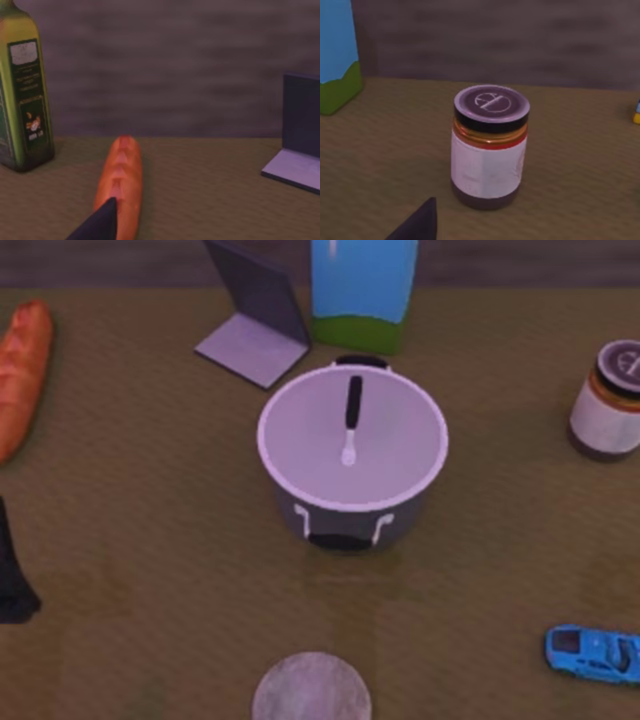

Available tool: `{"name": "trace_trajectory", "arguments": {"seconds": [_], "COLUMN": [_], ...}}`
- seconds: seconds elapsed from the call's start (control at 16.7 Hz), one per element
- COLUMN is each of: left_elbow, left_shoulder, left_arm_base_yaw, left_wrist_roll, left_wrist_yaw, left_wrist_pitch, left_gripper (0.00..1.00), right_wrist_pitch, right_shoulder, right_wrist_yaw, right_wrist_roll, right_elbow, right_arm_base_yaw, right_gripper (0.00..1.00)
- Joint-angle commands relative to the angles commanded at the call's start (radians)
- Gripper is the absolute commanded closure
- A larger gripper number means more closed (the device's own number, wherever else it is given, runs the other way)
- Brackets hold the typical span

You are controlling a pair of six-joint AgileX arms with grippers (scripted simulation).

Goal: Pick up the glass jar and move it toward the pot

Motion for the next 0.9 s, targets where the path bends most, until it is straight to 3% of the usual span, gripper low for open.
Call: {"name": "trace_trajectory", "arguments": {"seconds": [0.36, 0.9], "left_elbow": [0.000, 0.000], "left_shoulder": [0.000, 0.000], "left_arm_base_yaw": [0.000, 0.000], "left_wrist_roll": [0.000, 0.000], "left_wrist_yaw": [0.000, 0.000], "left_wrist_pitch": [0.000, 0.000], "left_gripper": [0.00, 0.00], "right_wrist_pitch": [-0.264, -0.786], "right_shoulder": [0.423, 1.281], "right_wrist_yaw": [0.003, 0.004], "right_wrist_roll": [-0.137, -0.416], "right_elbow": [0.427, 1.328], "right_arm_base_yaw": [0.001, 0.008], "right_gripper": [0.00, 0.00]}}
